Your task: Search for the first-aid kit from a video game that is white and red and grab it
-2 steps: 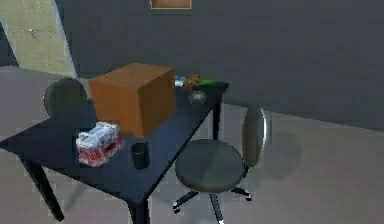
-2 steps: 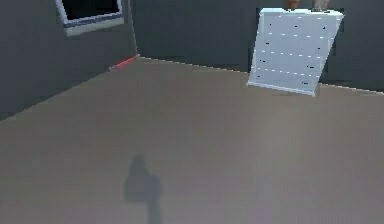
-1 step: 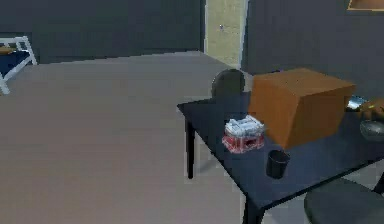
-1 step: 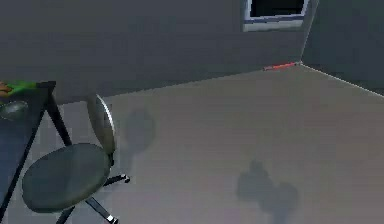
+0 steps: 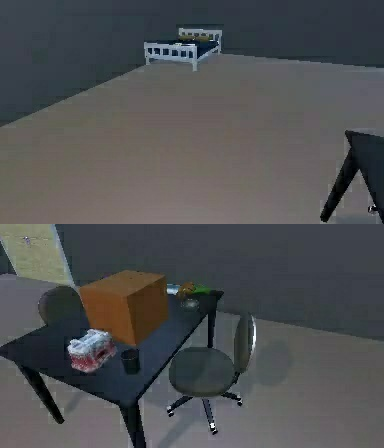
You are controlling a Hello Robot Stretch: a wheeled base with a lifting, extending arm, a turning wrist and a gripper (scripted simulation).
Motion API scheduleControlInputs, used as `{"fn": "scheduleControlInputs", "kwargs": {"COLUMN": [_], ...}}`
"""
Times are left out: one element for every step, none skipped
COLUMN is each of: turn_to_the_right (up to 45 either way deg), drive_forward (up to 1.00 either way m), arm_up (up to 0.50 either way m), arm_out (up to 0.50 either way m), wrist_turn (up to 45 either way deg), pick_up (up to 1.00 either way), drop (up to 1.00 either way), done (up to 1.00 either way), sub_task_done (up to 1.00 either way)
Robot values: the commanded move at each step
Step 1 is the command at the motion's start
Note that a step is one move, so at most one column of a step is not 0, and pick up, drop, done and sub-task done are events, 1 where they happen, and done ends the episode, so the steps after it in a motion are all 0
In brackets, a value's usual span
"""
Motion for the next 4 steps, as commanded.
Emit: {"fn": "scheduleControlInputs", "kwargs": {"turn_to_the_right": [-24.0,45.0,45.0,30.0], "drive_forward": [0.00,0.00,0.00,0.00], "arm_up": [0.00,0.00,0.00,0.00], "arm_out": [0.00,0.00,0.00,0.00], "wrist_turn": [0.0,0.0,0.0,0.0], "pick_up": [0.00,0.00,0.00,0.00], "drop": [0.00,0.00,0.00,0.00], "done": [0.00,0.00,0.00,0.00], "sub_task_done": [0.00,0.00,0.00,0.00]}}
